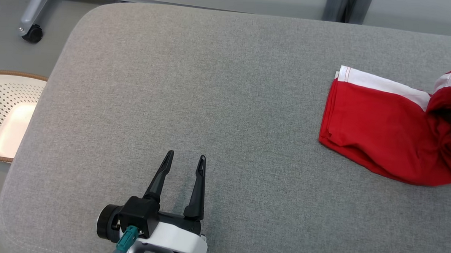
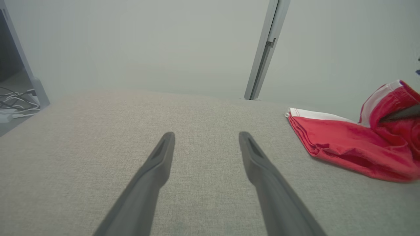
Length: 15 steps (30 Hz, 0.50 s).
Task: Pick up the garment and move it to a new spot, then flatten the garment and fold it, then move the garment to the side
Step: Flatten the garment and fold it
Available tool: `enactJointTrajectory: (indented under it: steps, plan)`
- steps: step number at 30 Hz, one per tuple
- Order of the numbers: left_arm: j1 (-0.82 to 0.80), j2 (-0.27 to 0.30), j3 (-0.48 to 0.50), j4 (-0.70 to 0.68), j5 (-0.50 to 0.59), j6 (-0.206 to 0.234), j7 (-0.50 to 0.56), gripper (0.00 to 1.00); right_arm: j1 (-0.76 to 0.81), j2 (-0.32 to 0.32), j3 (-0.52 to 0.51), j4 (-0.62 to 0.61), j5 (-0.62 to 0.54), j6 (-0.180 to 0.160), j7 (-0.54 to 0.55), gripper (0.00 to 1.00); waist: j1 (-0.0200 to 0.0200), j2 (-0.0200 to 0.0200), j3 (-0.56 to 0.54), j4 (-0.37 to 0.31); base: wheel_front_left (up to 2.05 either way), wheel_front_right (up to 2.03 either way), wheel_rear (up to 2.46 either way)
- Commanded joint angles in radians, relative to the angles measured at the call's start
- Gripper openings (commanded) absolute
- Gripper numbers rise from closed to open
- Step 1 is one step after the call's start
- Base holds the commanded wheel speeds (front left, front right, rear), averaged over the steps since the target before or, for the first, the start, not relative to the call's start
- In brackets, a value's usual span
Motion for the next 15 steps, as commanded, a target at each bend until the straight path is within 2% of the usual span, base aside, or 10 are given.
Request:
enactJointTrajectory:
  steps: [1, 8, 15]
  plan:
    - [-0.008, 0.004, 0.001, 0.0, -0.009, 0.004, -0.004, 1.0, -0.011, 0.003, -0.002, 0.0, 0.008, 0.0, 0.007, 0.0, 0.0, 0.0, -0.004, 0.003, 0.0, 0.0, 0.0]
    - [-0.003, 0.004, -0.01, -0.002, -0.024, 0.008, -0.004, 1.0, -0.021, 0.038, -0.005, -0.027, 0.065, 0.0, 0.042, 0.0, 0.0, 0.0, -0.018, 0.015, 0.0, 0.0, 0.0]
    - [-0.009, 0.004, -0.021, -0.008, -0.038, 0.009, -0.004, 1.0, -0.034, 0.076, -0.018, -0.02, 0.102, 0.0, 0.032, 0.0, 0.0, 0.0, -0.002, 0.039, 0.0, 0.0, 0.0]
